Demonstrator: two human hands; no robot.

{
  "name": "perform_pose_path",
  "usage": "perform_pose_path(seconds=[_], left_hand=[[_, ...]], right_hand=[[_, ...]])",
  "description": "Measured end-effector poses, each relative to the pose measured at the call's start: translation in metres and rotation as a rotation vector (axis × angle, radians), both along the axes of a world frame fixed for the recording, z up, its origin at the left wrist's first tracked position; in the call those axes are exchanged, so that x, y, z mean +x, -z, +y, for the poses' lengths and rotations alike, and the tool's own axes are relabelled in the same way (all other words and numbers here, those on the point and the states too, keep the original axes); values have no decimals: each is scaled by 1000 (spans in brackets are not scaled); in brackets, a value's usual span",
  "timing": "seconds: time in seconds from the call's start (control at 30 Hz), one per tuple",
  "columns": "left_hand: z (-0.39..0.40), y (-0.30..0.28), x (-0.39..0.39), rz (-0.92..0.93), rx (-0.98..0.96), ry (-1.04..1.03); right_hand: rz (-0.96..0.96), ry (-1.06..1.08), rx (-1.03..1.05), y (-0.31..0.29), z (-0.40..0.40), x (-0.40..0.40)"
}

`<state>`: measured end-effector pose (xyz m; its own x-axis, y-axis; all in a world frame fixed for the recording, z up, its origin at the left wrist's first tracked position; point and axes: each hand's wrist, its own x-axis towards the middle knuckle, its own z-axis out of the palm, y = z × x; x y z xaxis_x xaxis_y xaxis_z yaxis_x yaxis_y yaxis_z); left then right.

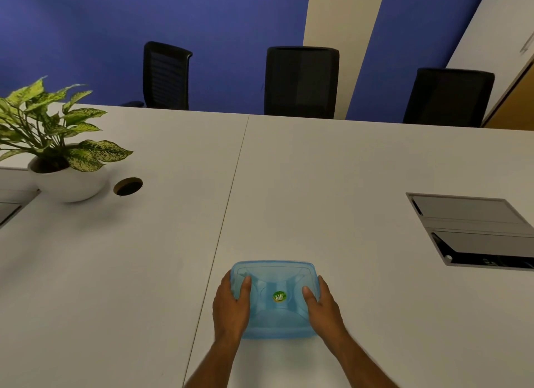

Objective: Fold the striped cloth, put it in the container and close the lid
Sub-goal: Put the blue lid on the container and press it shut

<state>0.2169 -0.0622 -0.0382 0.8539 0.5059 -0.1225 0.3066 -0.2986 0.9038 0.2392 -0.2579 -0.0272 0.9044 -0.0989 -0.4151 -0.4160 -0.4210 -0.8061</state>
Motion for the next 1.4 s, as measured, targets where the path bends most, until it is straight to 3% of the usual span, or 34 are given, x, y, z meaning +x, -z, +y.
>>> perform_pose_path(seconds=[0.43,0.9,1.07,1.23,1.4], left_hand=[[6,3,19,117,145,24],[8,2,36,315,107,-83],[11,3,37,325,107,-91],[19,4,46,453,123,-94],[26,9,59,473,210,2]], right_hand=[[-37,163,116,7,5,7],[-26,298,46,12,2,25],[-89,309,12,18,4,24],[-144,300,-6,23,5,21],[-226,288,-50,28,6,18]])
